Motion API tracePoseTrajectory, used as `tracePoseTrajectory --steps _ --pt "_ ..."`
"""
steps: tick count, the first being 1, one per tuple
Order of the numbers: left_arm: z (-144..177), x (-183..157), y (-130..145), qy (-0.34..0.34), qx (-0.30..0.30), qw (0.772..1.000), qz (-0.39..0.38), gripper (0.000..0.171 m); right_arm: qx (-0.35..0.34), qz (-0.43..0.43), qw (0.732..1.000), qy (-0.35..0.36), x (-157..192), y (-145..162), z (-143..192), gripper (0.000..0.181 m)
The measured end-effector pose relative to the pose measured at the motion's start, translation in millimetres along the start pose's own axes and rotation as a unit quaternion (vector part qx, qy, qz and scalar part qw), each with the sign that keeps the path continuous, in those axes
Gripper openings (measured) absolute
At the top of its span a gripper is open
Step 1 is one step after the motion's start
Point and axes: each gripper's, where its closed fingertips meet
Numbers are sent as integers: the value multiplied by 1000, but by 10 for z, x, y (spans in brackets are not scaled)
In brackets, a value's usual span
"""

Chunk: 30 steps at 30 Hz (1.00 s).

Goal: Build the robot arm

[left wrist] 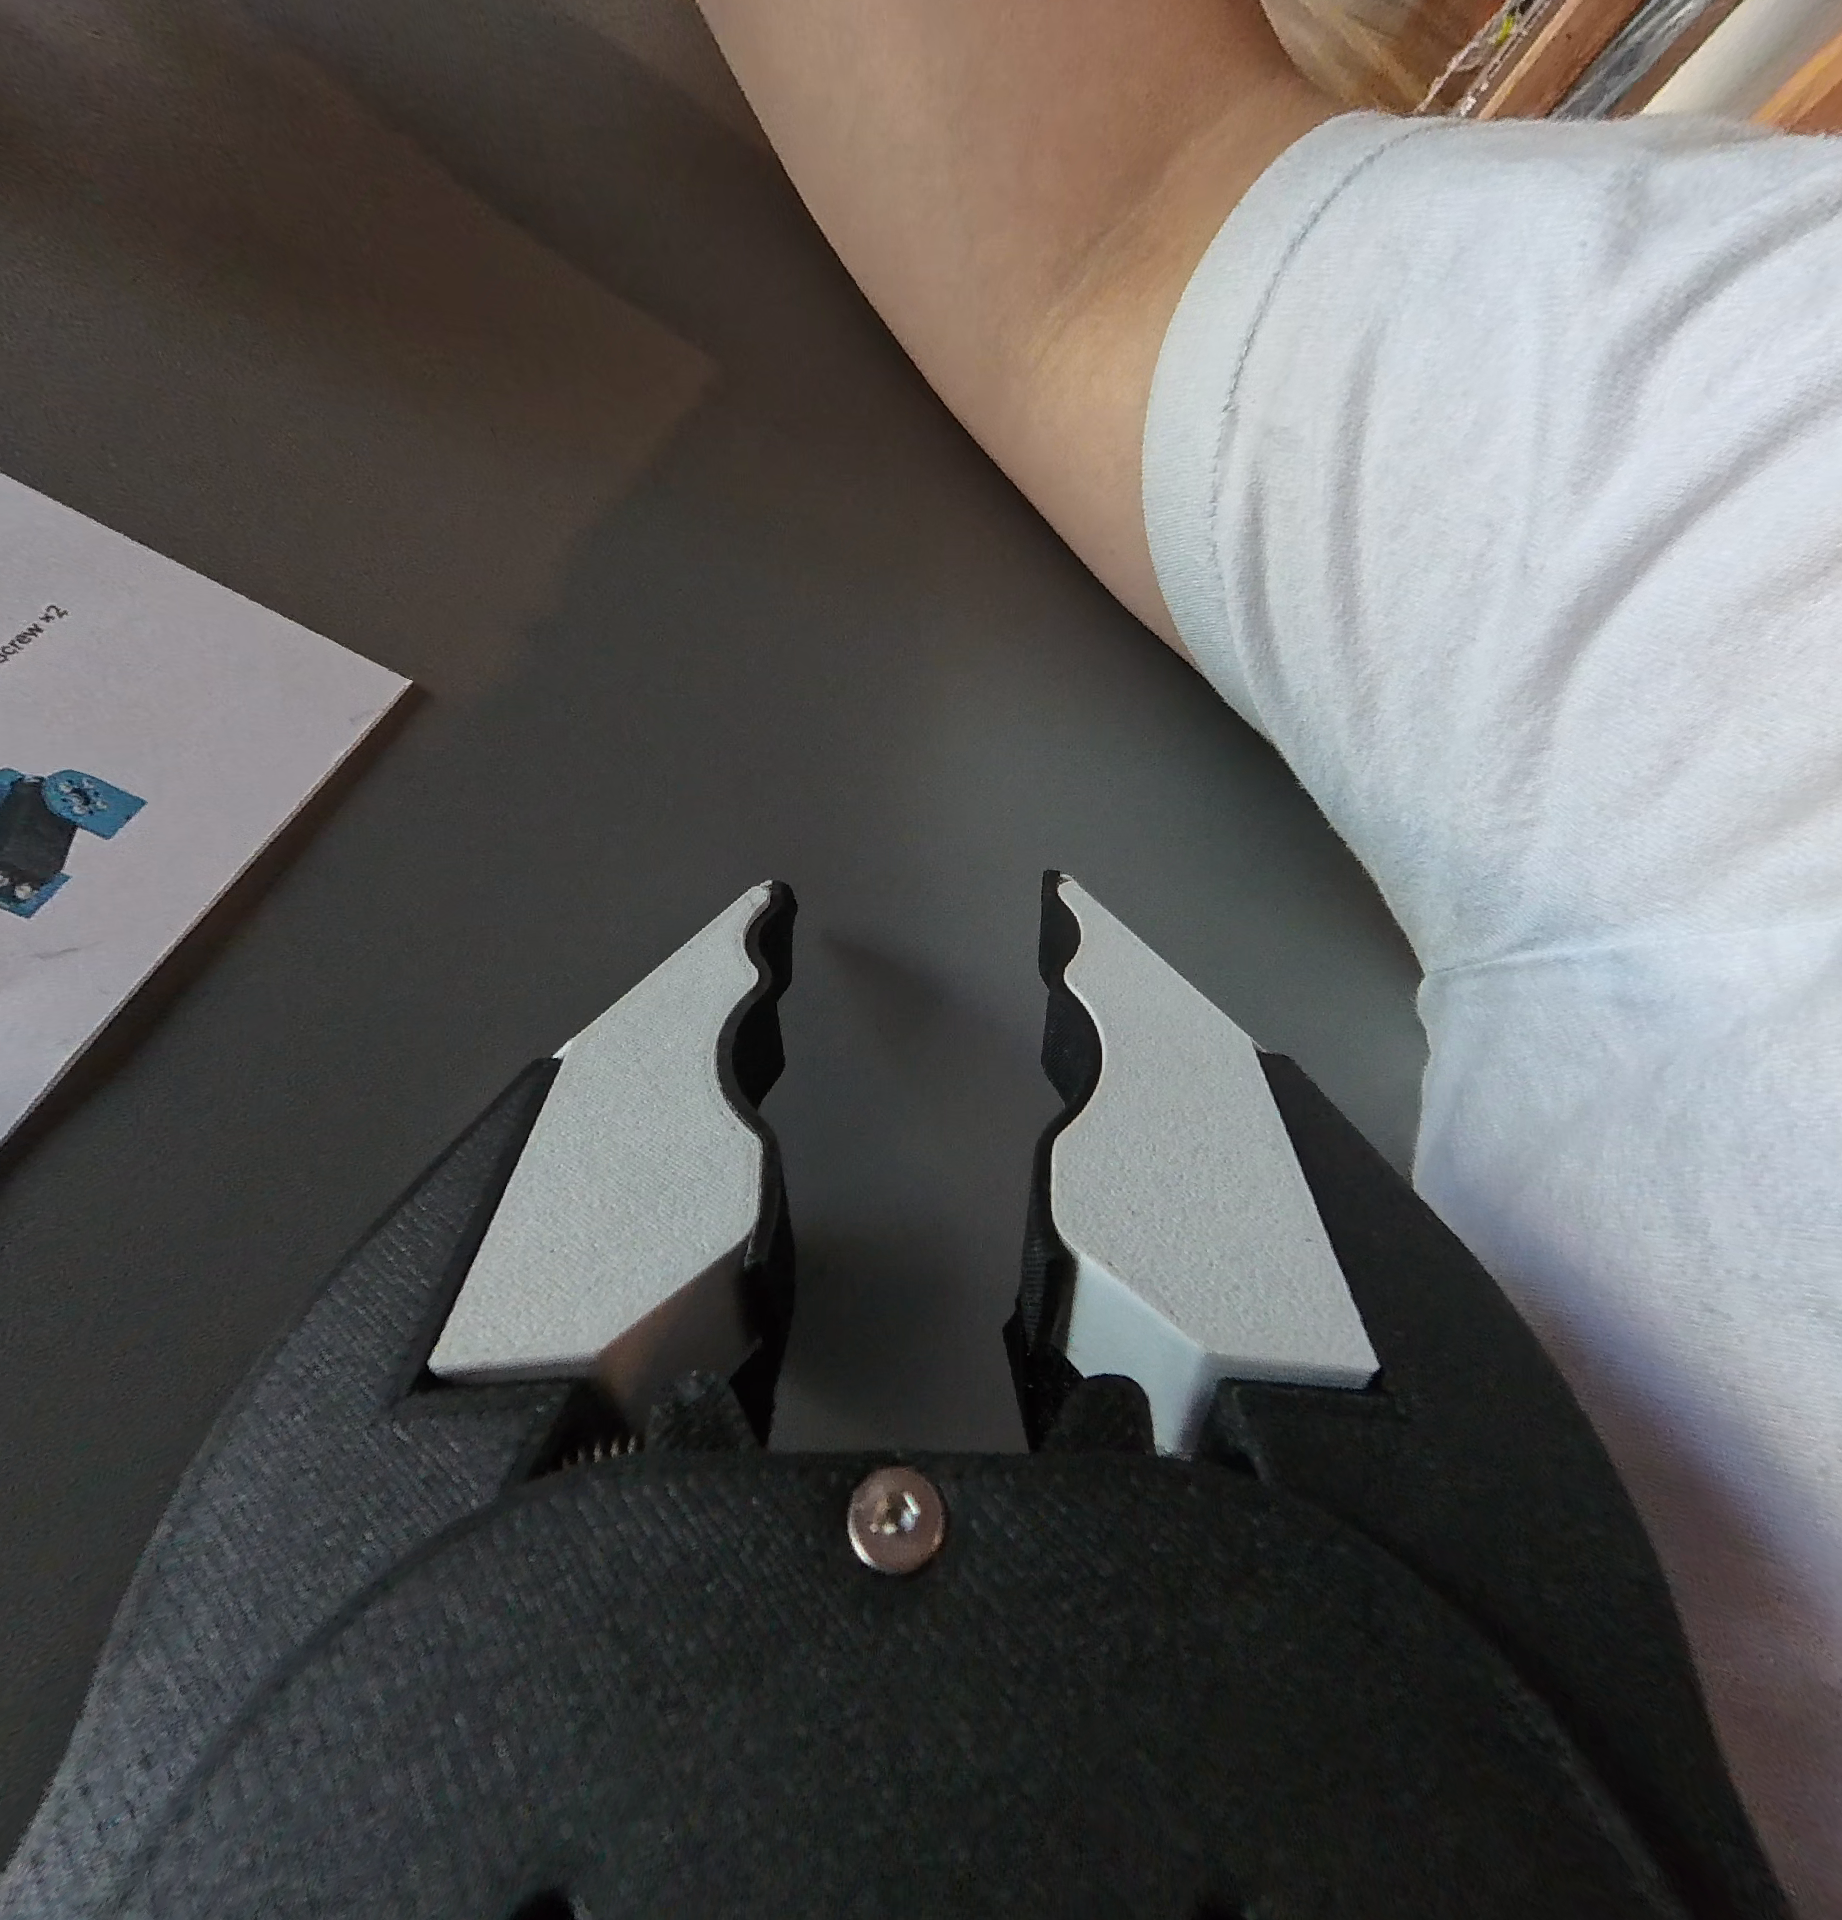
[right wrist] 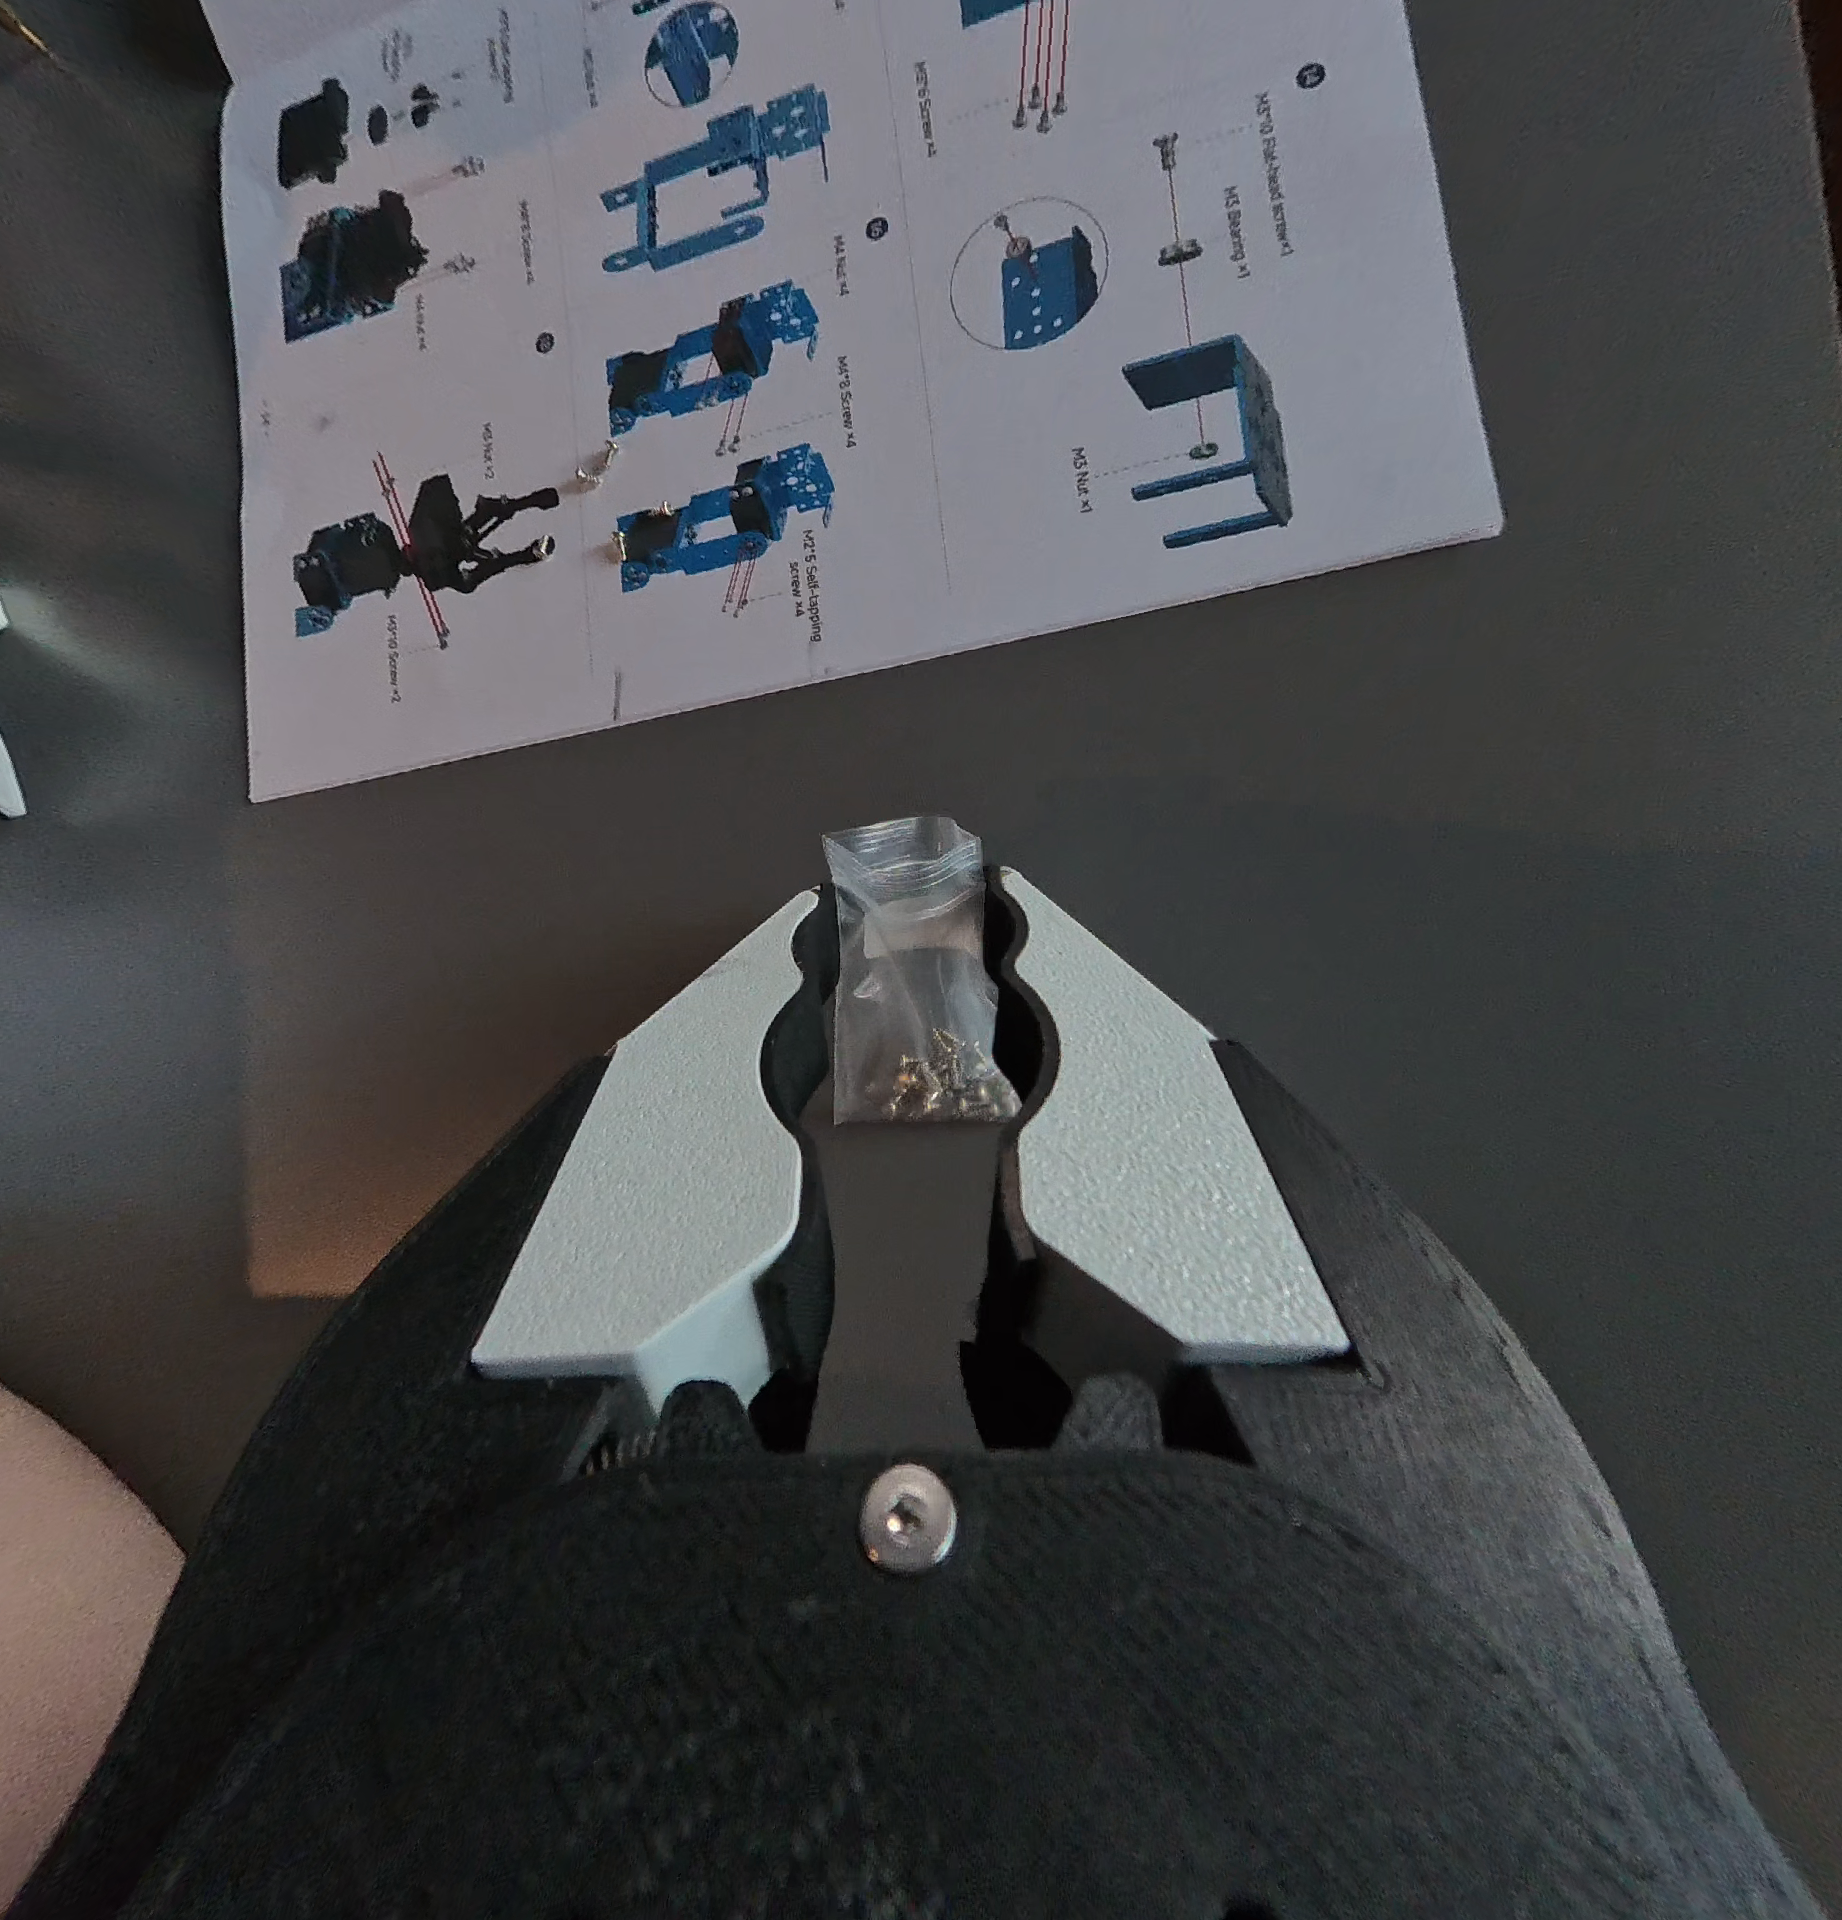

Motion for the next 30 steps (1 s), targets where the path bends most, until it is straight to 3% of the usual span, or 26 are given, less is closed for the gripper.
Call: tracePoseTrajectory --steps 17,20,22,27,30 --pt "-21 13 -21 -4 2 1000 -1 45 52 5 998 45 -7 -1 -15 41" --pt "-44 12 -29 -14 5 1000 -8 46 34 11 994 107 13 -75 93 44" --pt "-54 6 -23 -23 7 1000 -18 48 18 18 977 212 -35 -101 181 43" --pt "-65 -28 -13 -24 9 999 -21 49 18 101 880 463 204 -66 180 31" --pt "-67 -43 -6 -24 9 999 -24 49 -11 83 866 493 226 -172 127 27"
Point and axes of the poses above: each gripper's, where its closed fingertips meet, z back along the fingers, y out of its underside, x = y × z across the jaws, and after that the axes turned 14 degrees about x, right-handed
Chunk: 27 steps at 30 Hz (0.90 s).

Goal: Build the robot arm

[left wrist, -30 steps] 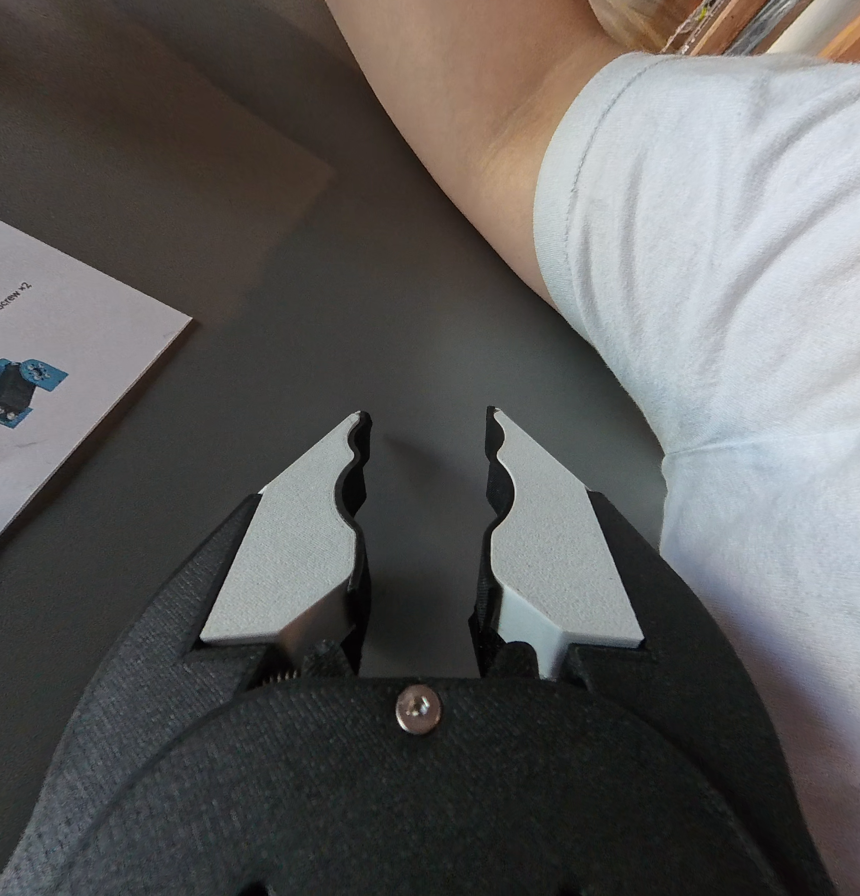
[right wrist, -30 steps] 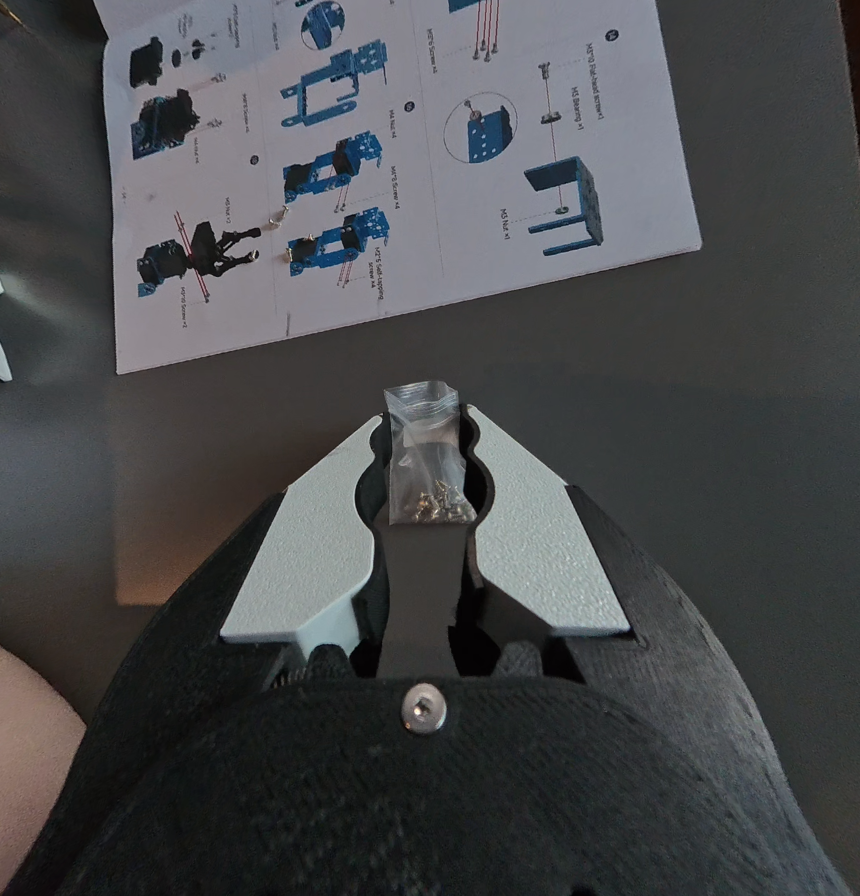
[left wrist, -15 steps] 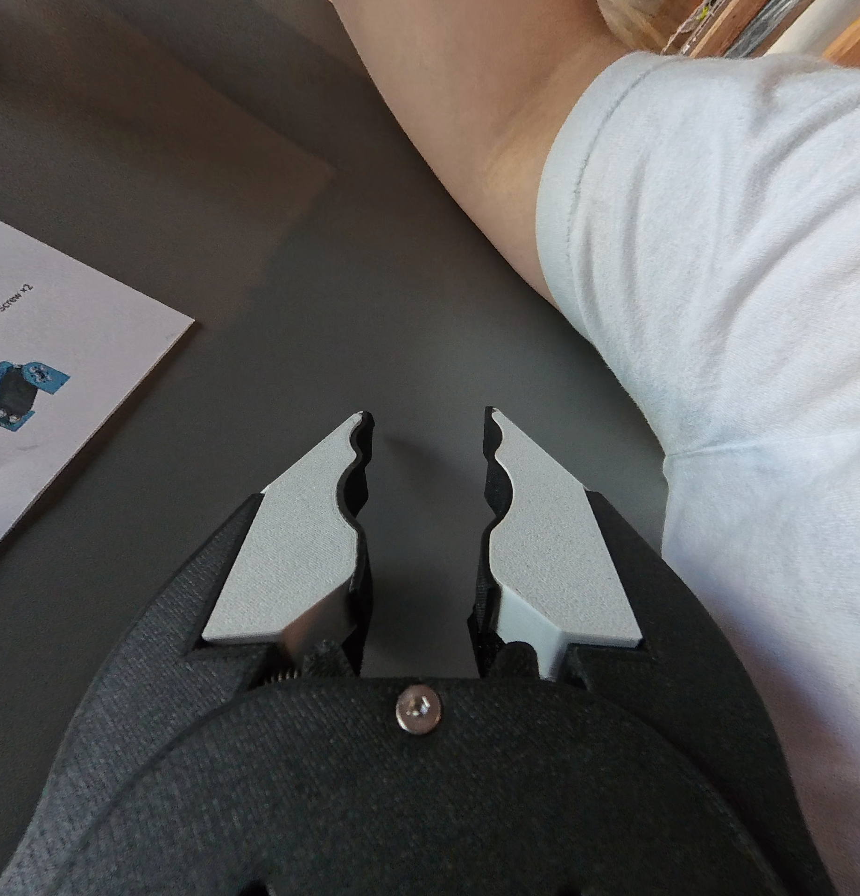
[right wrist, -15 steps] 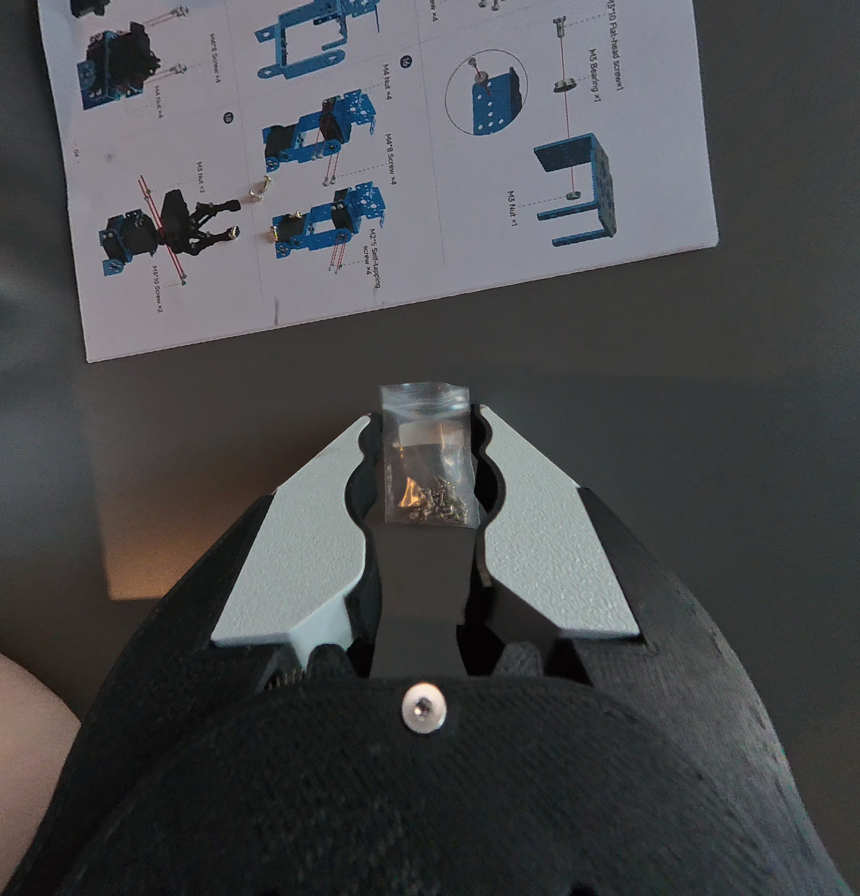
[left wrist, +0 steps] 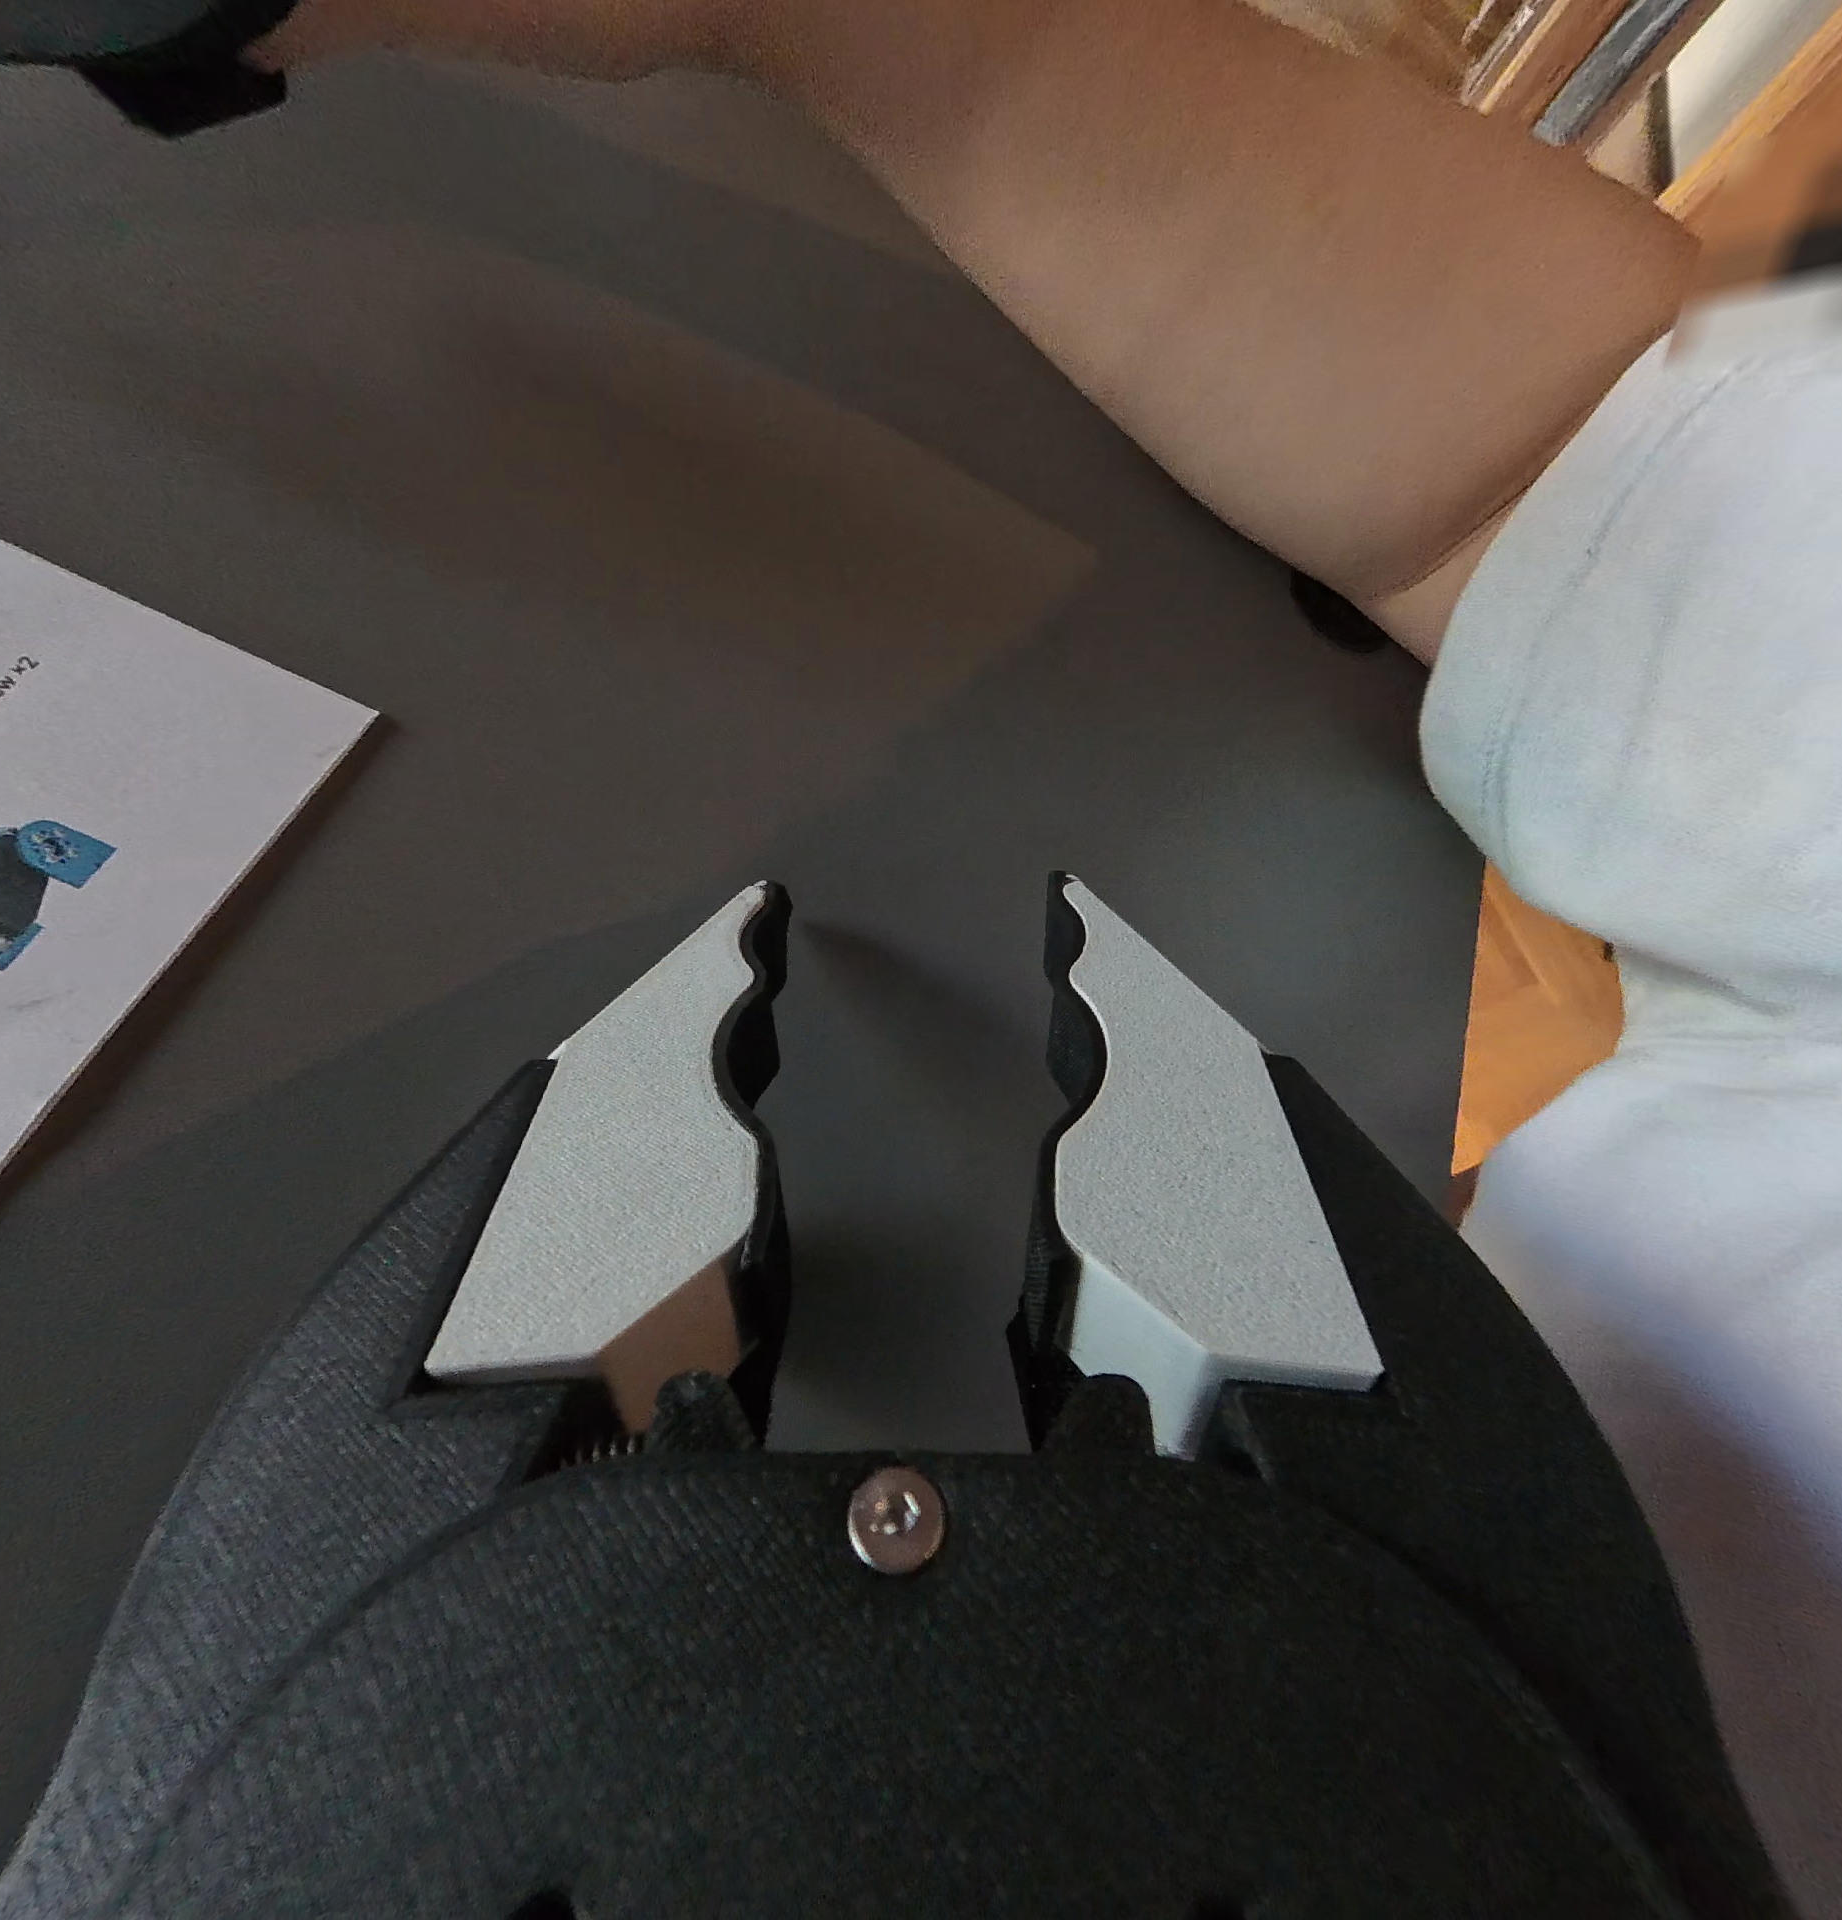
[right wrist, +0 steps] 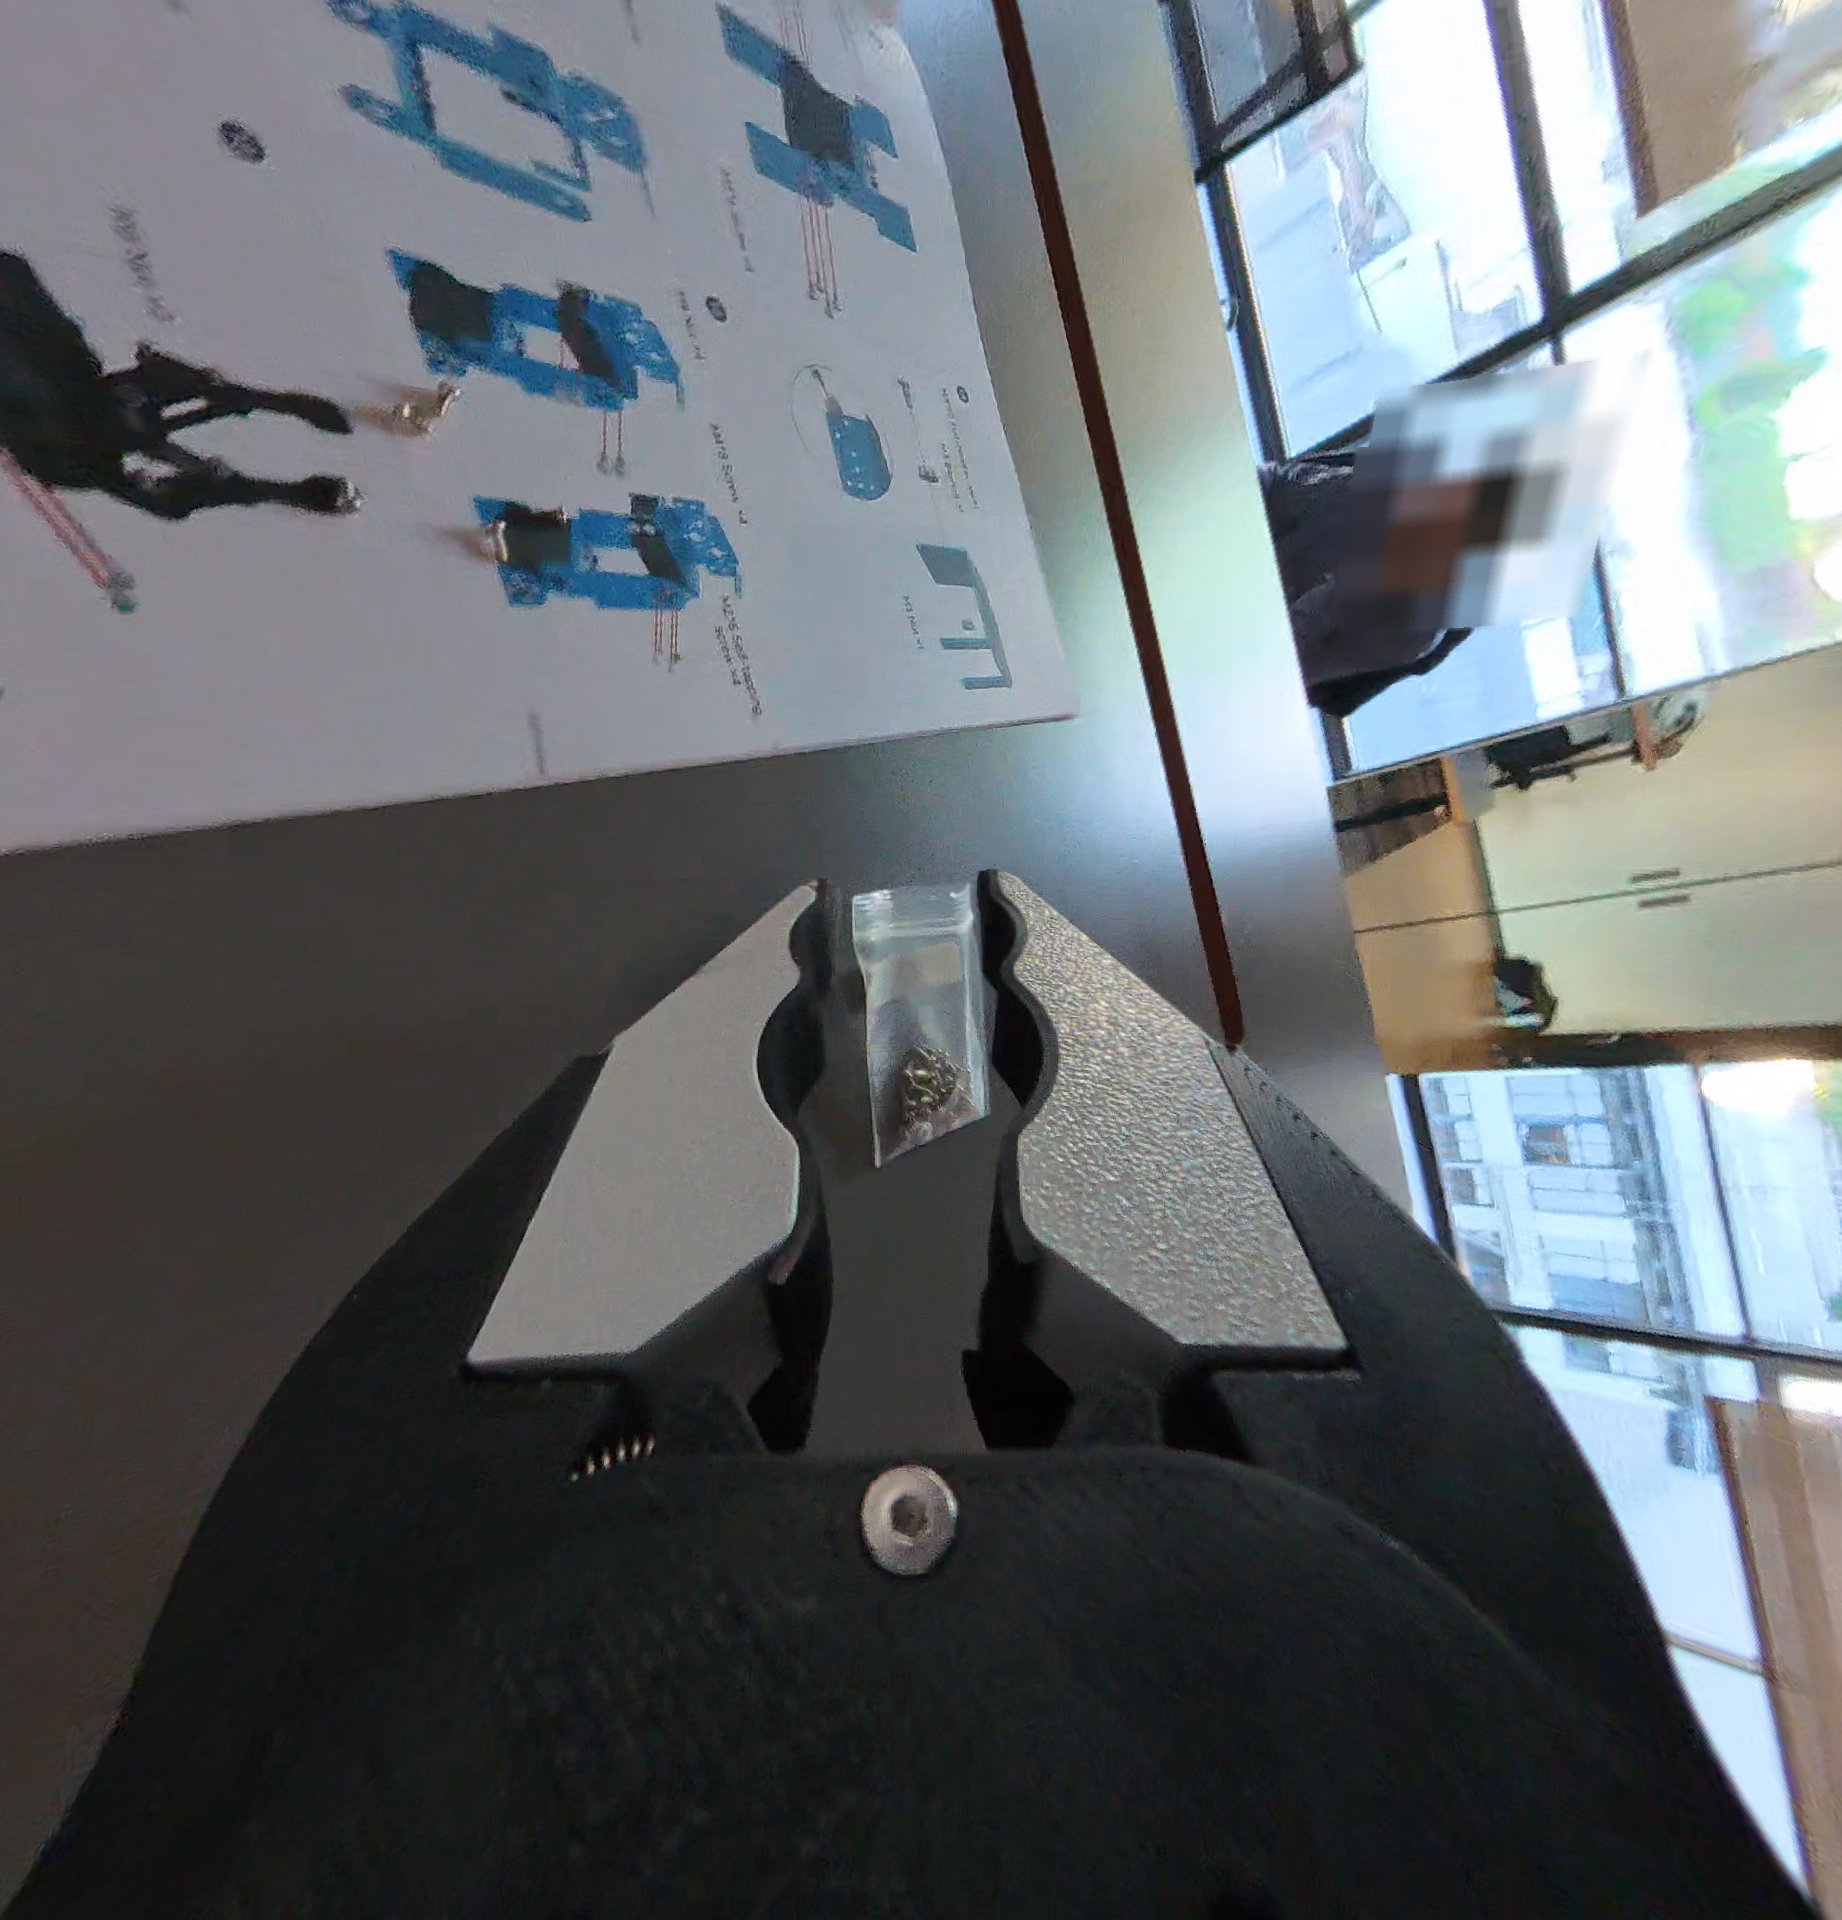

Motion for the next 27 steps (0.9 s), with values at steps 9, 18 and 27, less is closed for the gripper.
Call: tracePoseTrajectory --steps 9,18,27 --pt "40 13 15 14 -4 1000 11 47 47 -107 991 -59 21 121 -214 37" --pt "27 -39 37 13 1 1000 0 48 31 -131 988 -75 74 120 -239 19" --pt "30 -47 38 19 1 1000 2 47 47 -113 990 -70 64 199 -238 6"
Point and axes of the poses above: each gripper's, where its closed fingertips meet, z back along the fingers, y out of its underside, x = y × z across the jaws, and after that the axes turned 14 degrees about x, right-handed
